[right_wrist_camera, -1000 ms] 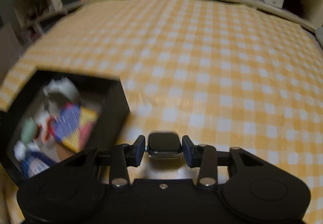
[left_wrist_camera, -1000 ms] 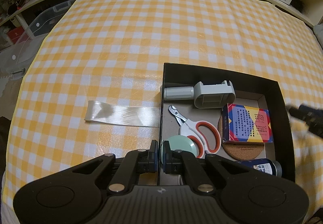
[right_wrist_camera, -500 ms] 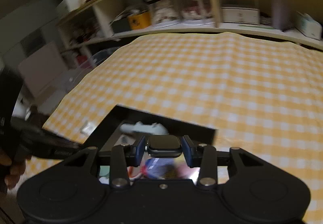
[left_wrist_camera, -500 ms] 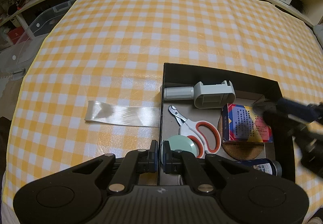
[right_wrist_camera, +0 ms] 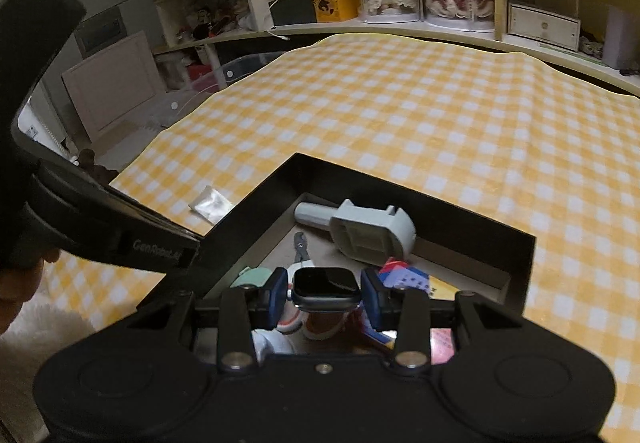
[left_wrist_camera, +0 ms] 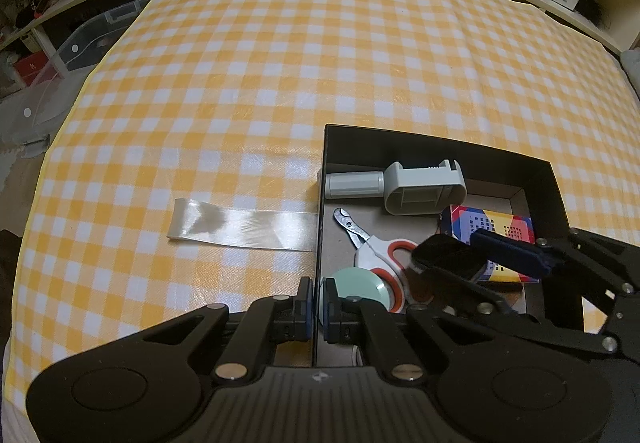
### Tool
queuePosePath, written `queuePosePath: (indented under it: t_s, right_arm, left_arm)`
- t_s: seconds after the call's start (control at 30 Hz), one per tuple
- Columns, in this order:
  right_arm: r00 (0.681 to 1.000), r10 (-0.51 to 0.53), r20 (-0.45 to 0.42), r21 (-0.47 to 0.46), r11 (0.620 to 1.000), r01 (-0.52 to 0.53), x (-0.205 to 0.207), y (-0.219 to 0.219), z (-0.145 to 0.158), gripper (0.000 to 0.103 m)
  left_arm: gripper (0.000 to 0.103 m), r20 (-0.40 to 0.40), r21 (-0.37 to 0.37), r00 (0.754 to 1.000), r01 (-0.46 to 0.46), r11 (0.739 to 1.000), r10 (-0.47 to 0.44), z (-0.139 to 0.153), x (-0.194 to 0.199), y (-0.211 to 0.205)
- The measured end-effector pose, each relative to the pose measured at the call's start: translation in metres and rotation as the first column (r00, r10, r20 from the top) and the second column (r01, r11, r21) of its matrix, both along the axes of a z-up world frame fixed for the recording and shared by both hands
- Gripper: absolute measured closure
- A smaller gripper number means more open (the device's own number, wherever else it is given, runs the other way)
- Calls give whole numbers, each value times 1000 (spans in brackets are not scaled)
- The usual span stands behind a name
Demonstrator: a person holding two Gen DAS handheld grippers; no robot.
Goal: Organize rigid objects
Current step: 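Carry the smartwatch with the right tool into the black box, then open the right tool to release the smartwatch in the box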
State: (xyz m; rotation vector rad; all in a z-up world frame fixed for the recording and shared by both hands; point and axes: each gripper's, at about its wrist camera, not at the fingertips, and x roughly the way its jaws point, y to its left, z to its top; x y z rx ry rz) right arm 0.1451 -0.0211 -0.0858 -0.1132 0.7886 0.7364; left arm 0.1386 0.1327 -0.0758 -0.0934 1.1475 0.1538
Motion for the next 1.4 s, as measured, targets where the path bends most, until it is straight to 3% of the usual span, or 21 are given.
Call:
queuePosePath:
  t_s: [0.27, 0.4, 0.53, 0.97, 1.4]
  right_arm:
    - [1000, 18, -1, -19, 1000, -18, 1, 8, -9, 63]
    - [997, 11, -73, -38, 999, -14, 4, 8, -15, 61]
    - [994, 10, -112, -35, 999, -14, 4, 8, -14, 48]
    - [990, 8, -142, -73, 997, -19, 1, 6, -11, 47]
    - [996, -48, -75, -18, 999, 47, -9, -24, 45, 40]
  left_arm:
    - [100, 0, 0, 1000, 0, 1000, 0, 0, 0, 0]
    - [100, 0, -1, 1000, 0, 1000, 0, 0, 0, 0]
    - [99, 0, 0, 1000, 0, 1000, 0, 0, 0, -1]
    - [99, 0, -1, 1000, -1, 1000, 1, 1, -1, -1]
    - [99, 0, 1, 1000, 0, 1000, 0, 1, 0, -1]
